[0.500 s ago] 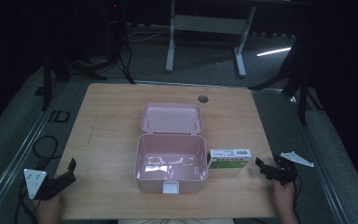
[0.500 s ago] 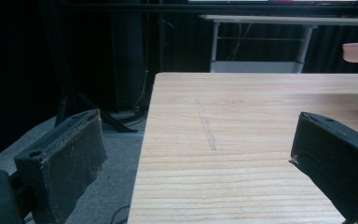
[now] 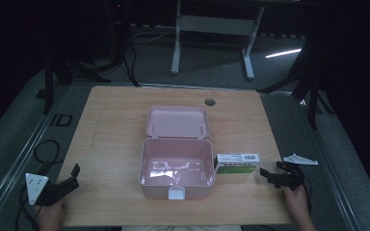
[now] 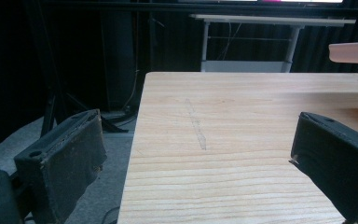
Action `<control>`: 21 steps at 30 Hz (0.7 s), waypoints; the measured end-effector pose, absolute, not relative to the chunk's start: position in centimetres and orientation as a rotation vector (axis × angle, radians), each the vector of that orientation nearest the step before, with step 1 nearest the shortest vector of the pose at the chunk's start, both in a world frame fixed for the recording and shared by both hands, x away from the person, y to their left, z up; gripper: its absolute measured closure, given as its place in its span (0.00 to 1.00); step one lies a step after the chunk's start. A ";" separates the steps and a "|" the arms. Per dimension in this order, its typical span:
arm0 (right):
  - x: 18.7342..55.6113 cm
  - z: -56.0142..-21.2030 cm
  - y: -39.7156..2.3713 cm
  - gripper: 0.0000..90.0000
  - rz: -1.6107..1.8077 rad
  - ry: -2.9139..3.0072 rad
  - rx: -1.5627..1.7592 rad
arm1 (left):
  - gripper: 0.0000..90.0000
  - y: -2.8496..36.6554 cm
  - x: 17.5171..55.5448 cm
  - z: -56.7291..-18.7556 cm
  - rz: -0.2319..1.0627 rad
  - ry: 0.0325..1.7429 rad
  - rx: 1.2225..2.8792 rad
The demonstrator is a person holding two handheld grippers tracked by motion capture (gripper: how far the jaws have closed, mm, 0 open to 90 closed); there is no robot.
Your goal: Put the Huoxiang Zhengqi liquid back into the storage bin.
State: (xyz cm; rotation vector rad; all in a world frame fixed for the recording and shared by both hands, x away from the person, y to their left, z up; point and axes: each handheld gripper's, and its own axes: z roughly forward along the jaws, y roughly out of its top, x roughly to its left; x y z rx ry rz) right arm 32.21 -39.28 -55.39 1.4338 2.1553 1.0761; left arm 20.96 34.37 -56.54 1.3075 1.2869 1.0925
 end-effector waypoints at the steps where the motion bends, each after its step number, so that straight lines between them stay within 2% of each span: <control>1: 32.2 -55.4 -39.3 0.12 1.061 2.163 1.426 | 0.03 34.4 21.0 -56.5 1.092 1.287 1.309; 11: 32.4 -54.4 -38.4 0.13 0.989 2.443 1.251 | 0.03 34.3 20.9 -56.5 1.091 1.281 1.315; 21: 32.1 -53.4 -36.2 0.13 0.740 2.750 1.004 | 0.03 34.4 20.9 -56.5 1.092 1.282 1.306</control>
